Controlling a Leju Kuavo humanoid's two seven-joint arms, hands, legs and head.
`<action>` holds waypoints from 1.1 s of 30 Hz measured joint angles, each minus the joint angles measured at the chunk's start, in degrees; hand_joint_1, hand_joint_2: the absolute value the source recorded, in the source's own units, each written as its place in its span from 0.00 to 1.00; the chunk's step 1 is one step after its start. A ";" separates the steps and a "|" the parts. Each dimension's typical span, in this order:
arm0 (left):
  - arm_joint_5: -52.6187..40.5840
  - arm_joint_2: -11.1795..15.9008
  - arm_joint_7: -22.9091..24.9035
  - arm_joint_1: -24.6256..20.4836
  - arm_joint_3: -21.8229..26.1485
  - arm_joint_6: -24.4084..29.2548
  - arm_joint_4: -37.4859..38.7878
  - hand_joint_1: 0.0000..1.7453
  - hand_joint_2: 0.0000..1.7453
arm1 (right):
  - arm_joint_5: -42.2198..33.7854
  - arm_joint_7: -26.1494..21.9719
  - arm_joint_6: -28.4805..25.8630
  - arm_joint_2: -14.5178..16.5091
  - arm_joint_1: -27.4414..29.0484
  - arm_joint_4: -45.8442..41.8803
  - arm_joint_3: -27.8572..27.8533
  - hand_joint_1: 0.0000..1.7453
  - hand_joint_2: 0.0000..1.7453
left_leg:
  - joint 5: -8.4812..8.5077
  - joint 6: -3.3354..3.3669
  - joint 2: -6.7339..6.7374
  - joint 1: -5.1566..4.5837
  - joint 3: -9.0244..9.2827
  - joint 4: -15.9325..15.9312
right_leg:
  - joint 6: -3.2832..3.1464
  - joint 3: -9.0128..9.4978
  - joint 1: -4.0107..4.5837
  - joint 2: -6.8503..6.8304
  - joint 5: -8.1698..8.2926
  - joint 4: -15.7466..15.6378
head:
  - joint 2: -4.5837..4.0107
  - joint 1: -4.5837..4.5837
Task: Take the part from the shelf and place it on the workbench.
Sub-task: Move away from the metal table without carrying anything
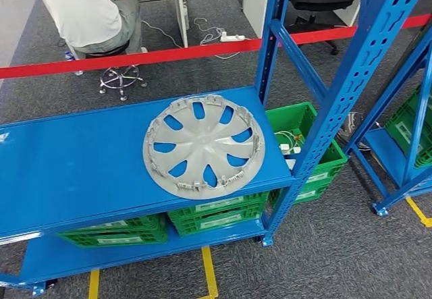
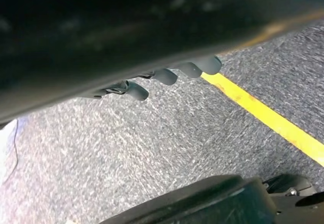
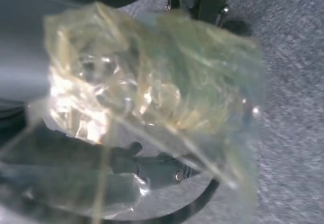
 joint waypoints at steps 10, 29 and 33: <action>1.04 0.09 -0.80 0.10 0.73 -0.40 0.00 0.00 0.00 | -0.02 -0.19 -0.15 -0.11 0.36 -0.02 0.39 0.00 0.00 | -6.77 -2.57 5.29 0.47 -8.94 16.52 | -2.84 1.26 0.36 -6.71 -0.69 -1.22 | 0.00 -0.95; 1.26 0.03 -0.81 0.25 1.75 0.17 0.00 0.00 0.00 | -0.40 -0.31 0.25 -0.17 0.14 -0.02 0.44 0.00 0.00 | -0.32 0.23 4.90 0.23 1.24 -0.73 | 0.19 -1.99 0.29 -4.71 -0.09 2.85 | 0.00 -0.17; 1.26 0.09 -0.80 0.16 1.82 0.26 0.00 0.00 0.00 | -0.62 -0.10 0.43 -0.20 0.16 -0.02 0.44 0.00 0.00 | -0.82 0.35 4.64 -0.13 0.96 -0.01 | -0.58 -0.05 0.20 -4.23 0.77 -0.87 | 0.00 -0.28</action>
